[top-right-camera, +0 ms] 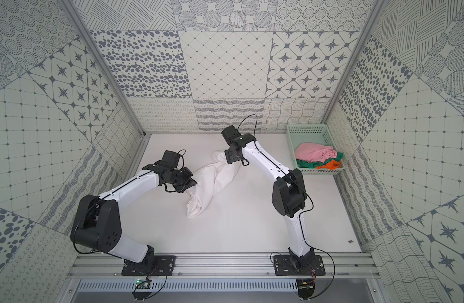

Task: Fold and stack t-shirts
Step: Flatten out the T-shirt at the center of the board.

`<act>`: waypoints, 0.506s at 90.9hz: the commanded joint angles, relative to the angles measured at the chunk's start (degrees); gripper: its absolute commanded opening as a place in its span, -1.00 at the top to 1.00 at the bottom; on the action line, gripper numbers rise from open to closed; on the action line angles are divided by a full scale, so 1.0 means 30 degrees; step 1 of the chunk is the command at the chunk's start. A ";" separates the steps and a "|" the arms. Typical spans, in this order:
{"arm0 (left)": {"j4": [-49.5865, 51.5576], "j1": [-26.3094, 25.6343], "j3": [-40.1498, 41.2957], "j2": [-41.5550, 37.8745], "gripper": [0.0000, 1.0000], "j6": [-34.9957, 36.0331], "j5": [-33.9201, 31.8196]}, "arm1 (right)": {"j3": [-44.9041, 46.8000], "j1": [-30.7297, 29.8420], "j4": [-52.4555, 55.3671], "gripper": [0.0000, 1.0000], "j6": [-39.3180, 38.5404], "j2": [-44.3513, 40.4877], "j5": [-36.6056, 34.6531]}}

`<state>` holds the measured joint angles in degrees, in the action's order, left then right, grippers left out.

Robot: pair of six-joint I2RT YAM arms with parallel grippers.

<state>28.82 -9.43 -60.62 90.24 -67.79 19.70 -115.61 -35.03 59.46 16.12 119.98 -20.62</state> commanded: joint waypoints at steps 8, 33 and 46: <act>0.1188 0.0059 -0.1685 -0.0735 1.00 0.1012 -0.0286 | -0.1068 -0.0077 -0.0134 -0.90 0.0243 0.0512 0.0031; 0.2355 0.0206 -0.3956 -0.1921 1.00 0.1041 -0.0727 | -0.1995 -0.0089 0.0072 -0.91 0.0194 0.1113 0.0158; 0.3037 0.0380 -0.5464 -0.2443 1.00 0.0932 -0.0887 | -0.2330 -0.0080 0.0072 -0.91 0.0215 0.1539 0.0329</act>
<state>33.85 -8.91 -72.10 84.84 -66.46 18.61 -120.46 -35.03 60.03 16.16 122.67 -20.23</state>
